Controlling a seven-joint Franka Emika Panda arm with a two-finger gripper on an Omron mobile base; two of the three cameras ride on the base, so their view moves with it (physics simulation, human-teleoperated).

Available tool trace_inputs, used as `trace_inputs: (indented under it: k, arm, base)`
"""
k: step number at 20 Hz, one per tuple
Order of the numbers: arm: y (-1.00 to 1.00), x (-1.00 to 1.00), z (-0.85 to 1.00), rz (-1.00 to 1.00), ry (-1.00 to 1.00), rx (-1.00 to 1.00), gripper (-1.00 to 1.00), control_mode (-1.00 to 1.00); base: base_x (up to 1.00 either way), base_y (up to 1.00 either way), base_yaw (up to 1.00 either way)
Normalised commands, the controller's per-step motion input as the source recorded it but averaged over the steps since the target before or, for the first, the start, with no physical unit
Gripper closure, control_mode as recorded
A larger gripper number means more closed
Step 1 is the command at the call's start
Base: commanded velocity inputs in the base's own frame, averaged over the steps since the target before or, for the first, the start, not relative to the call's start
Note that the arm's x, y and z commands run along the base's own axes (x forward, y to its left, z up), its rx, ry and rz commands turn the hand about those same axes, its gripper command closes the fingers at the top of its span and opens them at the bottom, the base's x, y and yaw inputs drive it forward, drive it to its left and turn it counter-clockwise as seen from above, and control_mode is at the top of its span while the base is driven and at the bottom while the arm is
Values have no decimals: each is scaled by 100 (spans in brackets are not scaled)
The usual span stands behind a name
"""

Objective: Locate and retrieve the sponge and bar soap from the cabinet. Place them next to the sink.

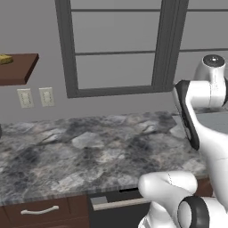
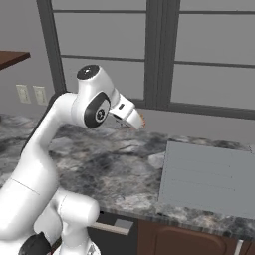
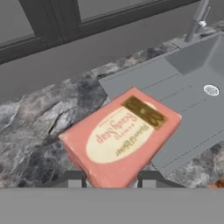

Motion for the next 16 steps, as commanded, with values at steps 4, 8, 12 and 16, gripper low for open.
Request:
trace_inputs:
  k: [4,8,12,16]
  arm:
    - [-20,84,-40,10,27,2,100,-100]
    - [-1,71,-65,5,17,6,100,-100]
    - [-8,67,-87,1,-3,5,100,-100]
    - [-13,45,-86,2,-14,2,100,-100]
  base:
    - [0,0,0]
    - [0,0,0]
    - [0,0,0]
    - [0,0,0]
